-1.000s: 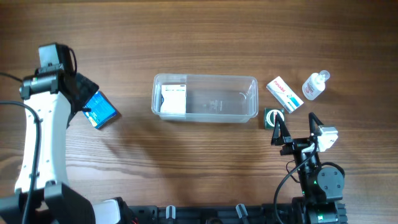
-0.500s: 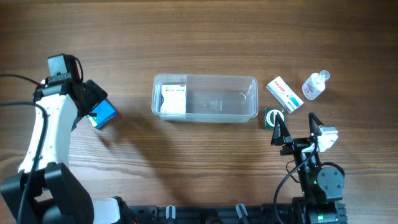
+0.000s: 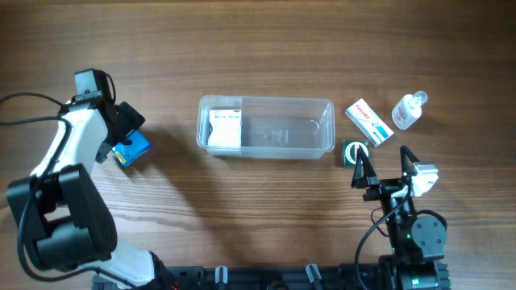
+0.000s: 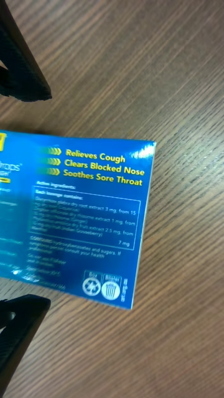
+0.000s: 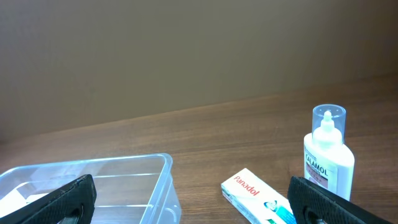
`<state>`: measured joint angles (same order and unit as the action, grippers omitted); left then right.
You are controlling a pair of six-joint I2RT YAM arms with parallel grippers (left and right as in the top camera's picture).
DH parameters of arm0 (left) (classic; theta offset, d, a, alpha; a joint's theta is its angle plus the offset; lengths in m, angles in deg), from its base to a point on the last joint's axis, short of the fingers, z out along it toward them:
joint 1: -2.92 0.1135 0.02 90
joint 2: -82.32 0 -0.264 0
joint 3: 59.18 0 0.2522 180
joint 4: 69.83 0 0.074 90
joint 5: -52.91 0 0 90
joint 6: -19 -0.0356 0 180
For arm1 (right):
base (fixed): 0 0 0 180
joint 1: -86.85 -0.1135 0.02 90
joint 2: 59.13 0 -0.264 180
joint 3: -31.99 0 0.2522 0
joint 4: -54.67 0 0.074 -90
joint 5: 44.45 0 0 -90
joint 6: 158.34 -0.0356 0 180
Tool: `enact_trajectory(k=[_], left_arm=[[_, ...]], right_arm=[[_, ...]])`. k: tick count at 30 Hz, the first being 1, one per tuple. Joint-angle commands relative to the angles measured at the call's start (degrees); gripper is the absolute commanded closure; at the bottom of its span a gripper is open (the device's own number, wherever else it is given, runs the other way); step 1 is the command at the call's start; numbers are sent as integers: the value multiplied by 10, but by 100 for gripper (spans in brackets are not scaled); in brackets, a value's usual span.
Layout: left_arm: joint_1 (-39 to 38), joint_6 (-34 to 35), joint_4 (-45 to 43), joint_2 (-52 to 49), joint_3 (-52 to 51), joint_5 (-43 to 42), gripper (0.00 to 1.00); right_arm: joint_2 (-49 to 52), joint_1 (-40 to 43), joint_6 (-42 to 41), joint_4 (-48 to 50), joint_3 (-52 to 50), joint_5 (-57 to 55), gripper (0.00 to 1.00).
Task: Pack container
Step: 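Grasp the blue lozenge box with the left gripper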
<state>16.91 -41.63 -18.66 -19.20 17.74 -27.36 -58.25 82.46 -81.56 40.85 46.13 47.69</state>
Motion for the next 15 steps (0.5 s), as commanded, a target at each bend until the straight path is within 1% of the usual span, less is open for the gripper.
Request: enact_trajectory(k=[1,12,15], left_arm=[[1,-7,-15,-26,-3,-3,0],[-4,-7,-32,-43,-4,-14,0],[-4,-7,-54,-43,-22,-22,0]], right_arm=[[-1,3,-5,2,-1,9,0],[-1,3,-5,2,-1,9,0],[-1,3,-5,2,-1,9,0]])
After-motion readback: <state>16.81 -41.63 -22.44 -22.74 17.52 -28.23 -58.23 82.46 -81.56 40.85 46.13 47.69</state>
